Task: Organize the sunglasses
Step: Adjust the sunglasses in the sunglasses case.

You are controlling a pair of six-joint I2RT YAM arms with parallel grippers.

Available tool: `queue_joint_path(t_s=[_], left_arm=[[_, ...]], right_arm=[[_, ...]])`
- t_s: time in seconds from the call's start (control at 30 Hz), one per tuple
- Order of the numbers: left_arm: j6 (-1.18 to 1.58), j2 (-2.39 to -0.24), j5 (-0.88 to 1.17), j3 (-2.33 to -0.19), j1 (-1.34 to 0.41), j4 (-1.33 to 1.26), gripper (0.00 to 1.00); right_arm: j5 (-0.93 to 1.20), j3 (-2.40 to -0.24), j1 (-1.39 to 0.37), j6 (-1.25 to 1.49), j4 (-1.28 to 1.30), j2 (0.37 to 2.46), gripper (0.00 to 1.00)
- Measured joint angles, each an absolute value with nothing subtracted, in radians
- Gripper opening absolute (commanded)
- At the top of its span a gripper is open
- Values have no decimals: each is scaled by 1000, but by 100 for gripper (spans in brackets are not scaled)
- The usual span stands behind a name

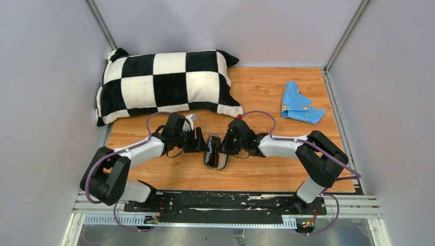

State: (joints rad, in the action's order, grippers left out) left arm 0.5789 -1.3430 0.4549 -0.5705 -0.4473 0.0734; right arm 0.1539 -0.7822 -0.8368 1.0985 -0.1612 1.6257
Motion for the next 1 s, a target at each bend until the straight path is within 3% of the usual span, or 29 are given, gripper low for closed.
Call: queue_joint_path(t_s=[0.43, 0.83, 1.0], left_arm=[[584, -1390, 476, -572, -447, 35, 32], [590, -1414, 498, -572, -447, 13, 30], [606, -1414, 502, -566, -448, -5, 29]], right_arm=[[157, -798, -837, 1082, -153, 1633, 10], [157, -822, -837, 1075, -136, 1636, 30], [157, -822, -837, 1076, -126, 1636, 31]])
